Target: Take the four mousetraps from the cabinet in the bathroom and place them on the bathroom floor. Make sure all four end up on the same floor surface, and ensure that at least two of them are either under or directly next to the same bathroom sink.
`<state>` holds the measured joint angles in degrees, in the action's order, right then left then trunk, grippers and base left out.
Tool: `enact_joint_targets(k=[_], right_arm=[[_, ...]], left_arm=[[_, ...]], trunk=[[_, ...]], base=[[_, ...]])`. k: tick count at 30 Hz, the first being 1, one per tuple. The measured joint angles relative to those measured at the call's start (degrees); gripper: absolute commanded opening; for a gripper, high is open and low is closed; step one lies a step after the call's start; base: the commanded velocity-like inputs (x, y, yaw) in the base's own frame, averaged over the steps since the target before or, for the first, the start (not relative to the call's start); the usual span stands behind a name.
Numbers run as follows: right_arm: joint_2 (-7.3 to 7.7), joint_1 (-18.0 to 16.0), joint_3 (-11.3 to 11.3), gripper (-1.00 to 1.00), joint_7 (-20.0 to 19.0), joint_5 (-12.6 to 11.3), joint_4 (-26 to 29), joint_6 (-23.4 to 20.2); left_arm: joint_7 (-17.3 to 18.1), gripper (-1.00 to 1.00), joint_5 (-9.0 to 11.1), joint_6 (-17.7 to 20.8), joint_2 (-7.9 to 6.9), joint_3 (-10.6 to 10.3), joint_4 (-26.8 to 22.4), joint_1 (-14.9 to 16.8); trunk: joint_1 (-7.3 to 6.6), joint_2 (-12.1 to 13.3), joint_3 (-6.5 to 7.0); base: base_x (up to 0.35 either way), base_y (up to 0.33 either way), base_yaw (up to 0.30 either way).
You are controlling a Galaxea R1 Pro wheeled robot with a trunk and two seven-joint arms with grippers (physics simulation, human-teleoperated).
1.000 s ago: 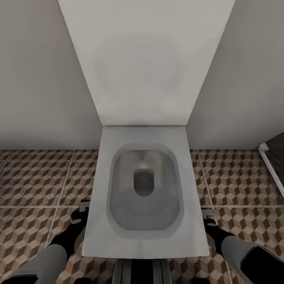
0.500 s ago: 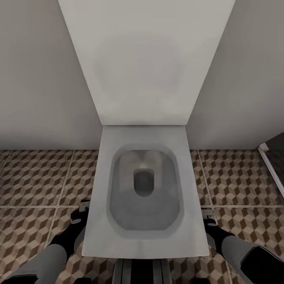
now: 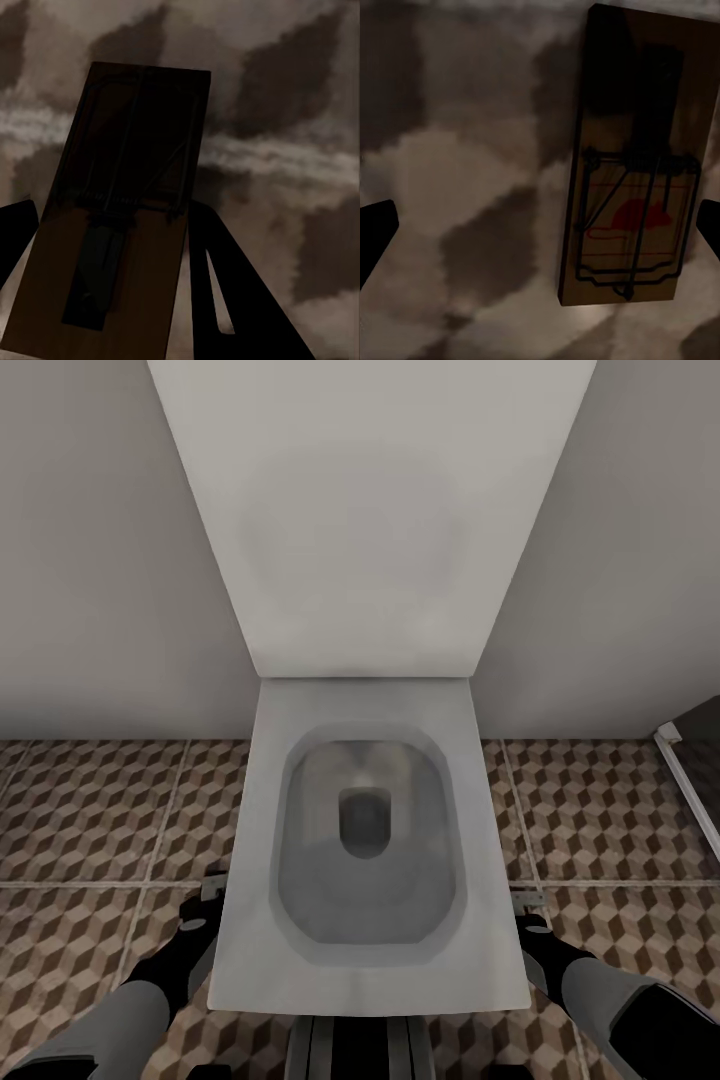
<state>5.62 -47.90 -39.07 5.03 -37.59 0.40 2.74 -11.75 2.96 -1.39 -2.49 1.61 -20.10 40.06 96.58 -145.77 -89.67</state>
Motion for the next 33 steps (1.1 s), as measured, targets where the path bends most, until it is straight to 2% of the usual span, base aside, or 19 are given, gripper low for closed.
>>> enact_joint_targets(k=[6,12,20,33], right_arm=[[-0.02,0.0,0.0,1.0,0.0,0.0,0.0,0.0],[-0.08,0.0,0.0,1.0,0.0,0.0,0.0,0.0],[-0.09,0.0,0.0,1.0,0.0,-0.1,0.0,0.0],[-0.09,0.0,0.0,1.0,0.0,-0.1,0.0,0.0]], left_arm=[[0.0,-1.0,0.0,-2.6,-0.06,0.0,0.7,0.0],[-0.1,-1.0,0.1,-6.1,-0.1,0.1,4.3,-0.1],[-0.1,-1.0,-0.2,-6.8,-0.17,0.0,6.4,0.0],[-0.1,-1.0,-0.4,-6.8,-0.21,0.1,6.8,0.0]], trunk=[[0.0,0.0,0.0],[0.0,0.0,0.0],[0.0,0.0,0.0],[-0.01,0.0,0.0]], base=[[0.0,0.0,0.0],[0.0,0.0,0.0],[0.0,0.0,0.0],[0.0,0.0,0.0]])
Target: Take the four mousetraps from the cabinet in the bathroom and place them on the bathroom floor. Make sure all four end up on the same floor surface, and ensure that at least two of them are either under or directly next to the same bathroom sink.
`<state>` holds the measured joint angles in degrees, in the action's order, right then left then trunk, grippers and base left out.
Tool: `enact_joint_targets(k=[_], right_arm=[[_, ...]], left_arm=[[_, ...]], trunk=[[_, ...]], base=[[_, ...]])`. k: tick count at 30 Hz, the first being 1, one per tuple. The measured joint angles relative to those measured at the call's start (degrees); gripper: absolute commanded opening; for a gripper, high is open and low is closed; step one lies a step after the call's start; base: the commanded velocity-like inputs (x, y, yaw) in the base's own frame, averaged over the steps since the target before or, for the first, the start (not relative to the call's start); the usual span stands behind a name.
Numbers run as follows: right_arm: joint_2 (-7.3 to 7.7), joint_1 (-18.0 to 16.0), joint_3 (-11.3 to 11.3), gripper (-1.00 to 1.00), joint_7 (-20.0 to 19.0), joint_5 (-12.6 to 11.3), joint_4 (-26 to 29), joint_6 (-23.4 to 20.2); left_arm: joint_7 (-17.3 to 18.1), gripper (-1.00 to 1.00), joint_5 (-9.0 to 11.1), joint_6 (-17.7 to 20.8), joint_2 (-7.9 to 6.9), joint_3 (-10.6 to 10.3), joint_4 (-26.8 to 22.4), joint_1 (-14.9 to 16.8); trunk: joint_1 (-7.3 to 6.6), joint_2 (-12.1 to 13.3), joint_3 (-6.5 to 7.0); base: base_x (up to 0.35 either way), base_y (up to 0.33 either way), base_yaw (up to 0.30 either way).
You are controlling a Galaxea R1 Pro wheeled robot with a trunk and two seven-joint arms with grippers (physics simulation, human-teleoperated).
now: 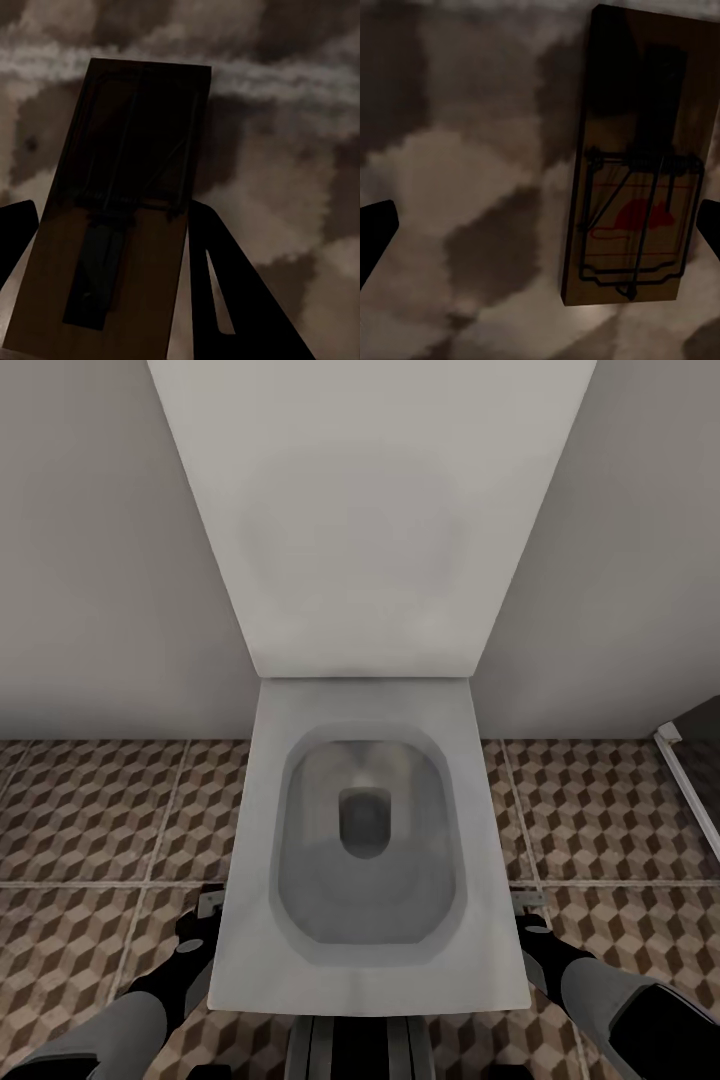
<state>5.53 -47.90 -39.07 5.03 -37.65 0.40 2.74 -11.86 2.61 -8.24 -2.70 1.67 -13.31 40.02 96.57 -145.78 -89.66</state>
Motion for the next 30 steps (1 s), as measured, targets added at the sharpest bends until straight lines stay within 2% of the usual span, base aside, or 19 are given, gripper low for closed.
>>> enact_joint_targets(k=[12,13,14,30], right_arm=[[0.0,0.0,0.0,1.0,0.0,0.0,0.0,0.0],[0.0,0.0,0.0,1.0,0.0,0.0,0.0,0.0],[0.0,0.0,0.0,1.0,0.0,0.0,0.0,0.0],[0.0,0.0,0.0,1.0,0.0,0.0,0.0,0.0]], left_arm=[[0.0,-1.0,0.0,0.2,0.0,0.0,-0.1,0.0],[0.0,1.0,0.0,0.2,0.0,0.0,-0.1,0.0],[-0.1,1.0,0.5,0.2,-0.01,0.1,1.1,-0.1],[-0.1,1.0,0.5,0.3,-0.02,0.0,1.2,0.0]], trunk=[[0.0,0.0,0.0],[0.0,0.0,0.0],[0.01,0.0,-0.01],[0.01,0.0,0.0]], base=[[0.0,0.0,0.0],[0.0,0.0,0.0],[0.0,0.0,0.0],[0.0,0.0,0.0]])
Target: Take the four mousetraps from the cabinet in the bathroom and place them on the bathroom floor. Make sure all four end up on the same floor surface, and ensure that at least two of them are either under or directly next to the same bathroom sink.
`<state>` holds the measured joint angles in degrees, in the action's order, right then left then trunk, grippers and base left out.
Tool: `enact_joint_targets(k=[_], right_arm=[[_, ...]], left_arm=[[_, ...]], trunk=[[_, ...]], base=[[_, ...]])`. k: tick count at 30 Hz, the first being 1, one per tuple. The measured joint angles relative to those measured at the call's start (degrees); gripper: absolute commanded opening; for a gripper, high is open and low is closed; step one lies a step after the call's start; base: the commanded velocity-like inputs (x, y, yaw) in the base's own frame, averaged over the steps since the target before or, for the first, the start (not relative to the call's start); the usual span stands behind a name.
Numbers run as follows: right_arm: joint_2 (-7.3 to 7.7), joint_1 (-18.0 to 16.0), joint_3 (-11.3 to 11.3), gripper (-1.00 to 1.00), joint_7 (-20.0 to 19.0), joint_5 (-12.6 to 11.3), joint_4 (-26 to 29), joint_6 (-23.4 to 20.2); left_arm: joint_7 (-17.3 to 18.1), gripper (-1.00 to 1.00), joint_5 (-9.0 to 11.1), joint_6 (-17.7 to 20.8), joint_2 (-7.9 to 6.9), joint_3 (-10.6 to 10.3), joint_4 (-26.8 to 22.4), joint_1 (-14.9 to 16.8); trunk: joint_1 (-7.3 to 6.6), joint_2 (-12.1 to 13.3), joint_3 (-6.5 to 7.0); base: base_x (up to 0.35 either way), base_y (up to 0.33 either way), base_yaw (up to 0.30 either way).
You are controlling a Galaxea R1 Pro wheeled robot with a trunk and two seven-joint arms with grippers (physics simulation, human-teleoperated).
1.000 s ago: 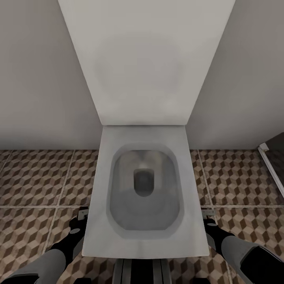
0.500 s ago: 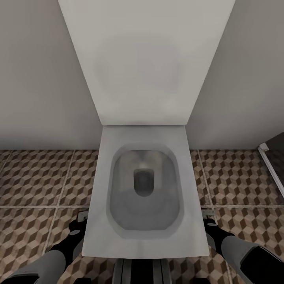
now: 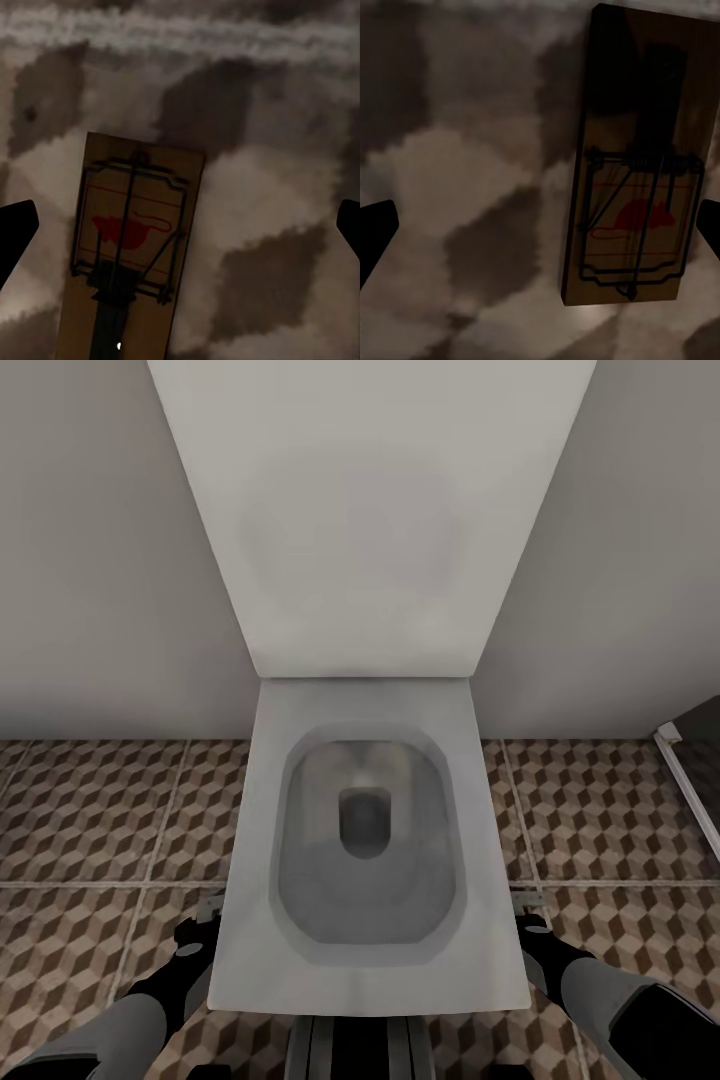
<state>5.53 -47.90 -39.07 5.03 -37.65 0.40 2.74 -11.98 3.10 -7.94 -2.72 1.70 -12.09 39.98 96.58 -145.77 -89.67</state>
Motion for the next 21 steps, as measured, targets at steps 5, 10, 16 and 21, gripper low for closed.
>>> enact_joint_targets(k=[5,10,16,21], right_arm=[[0.0,0.0,0.0,1.0,0.0,0.0,0.0,0.0],[0.0,0.0,0.0,1.0,0.0,0.0,0.0,0.0],[0.0,0.0,0.0,1.0,0.0,0.0,0.0,0.0],[0.0,0.0,0.0,1.0,0.0,0.0,0.0,0.0]], left_arm=[[0.0,1.0,0.0,0.0,0.04,0.0,0.0,0.0],[0.1,1.0,0.0,-0.2,0.02,0.0,0.0,0.0],[0.1,1.0,-0.1,-0.4,0.0,0.0,-0.1,0.0],[0.1,1.0,-0.1,-0.5,0.05,0.0,-0.3,0.1]], trunk=[[0.0,0.0,0.0],[0.0,0.0,0.0],[0.0,0.0,0.0],[0.0,0.0,0.0]], base=[[0.0,0.0,0.0],[0.0,0.0,0.0],[0.0,0.0,0.0],[0.0,0.0,0.0]])
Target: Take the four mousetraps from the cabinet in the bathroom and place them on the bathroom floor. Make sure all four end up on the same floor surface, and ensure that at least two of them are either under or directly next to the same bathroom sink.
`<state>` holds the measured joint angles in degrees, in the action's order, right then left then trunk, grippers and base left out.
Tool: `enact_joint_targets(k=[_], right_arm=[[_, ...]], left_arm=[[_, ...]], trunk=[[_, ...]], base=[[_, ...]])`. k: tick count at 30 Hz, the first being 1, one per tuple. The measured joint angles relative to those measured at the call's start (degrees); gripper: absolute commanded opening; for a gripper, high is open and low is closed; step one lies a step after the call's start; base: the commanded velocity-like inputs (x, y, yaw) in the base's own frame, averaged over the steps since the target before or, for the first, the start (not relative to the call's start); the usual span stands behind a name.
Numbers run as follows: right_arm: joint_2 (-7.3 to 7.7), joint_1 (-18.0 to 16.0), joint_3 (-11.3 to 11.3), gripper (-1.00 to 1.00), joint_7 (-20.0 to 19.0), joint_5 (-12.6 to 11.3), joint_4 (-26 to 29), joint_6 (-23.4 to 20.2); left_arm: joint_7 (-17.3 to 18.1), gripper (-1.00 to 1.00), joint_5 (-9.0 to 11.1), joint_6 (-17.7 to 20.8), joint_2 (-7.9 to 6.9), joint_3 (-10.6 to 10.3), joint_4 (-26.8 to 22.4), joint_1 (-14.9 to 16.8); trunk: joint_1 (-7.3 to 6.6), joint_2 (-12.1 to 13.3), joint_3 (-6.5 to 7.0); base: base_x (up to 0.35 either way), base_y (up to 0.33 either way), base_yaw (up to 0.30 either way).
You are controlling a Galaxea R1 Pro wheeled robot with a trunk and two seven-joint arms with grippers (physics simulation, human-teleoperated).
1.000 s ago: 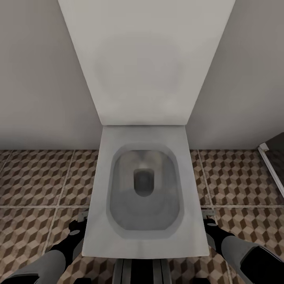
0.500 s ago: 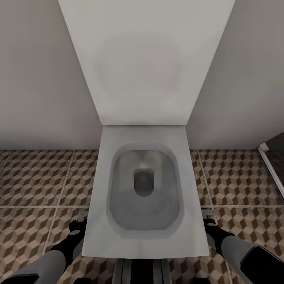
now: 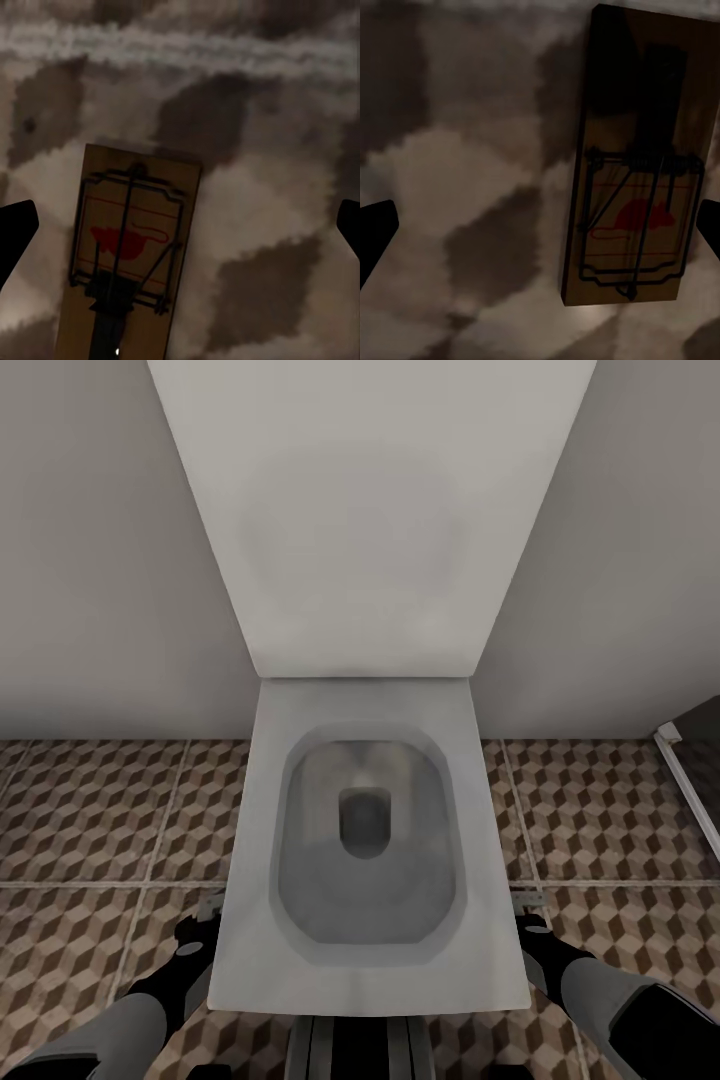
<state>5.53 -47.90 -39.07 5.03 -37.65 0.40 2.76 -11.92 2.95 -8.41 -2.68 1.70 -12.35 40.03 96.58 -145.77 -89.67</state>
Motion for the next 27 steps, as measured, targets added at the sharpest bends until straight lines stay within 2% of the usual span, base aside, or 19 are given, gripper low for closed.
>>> enact_joint_targets(k=[16,27], right_arm=[[0.04,0.0,0.0,1.0,0.0,0.0,0.0,0.0],[0.08,0.0,0.0,1.0,0.0,0.0,0.0,0.1]], left_arm=[[0.0,1.0,-0.1,-0.2,0.09,0.0,-0.5,0.0],[-0.1,1.0,-0.1,0.2,0.05,0.0,-0.6,0.0]], trunk=[[0.01,0.0,0.0],[0.03,0.0,0.0]], base=[[-0.025,0.0,0.0],[-0.267,0.0,0.0]])
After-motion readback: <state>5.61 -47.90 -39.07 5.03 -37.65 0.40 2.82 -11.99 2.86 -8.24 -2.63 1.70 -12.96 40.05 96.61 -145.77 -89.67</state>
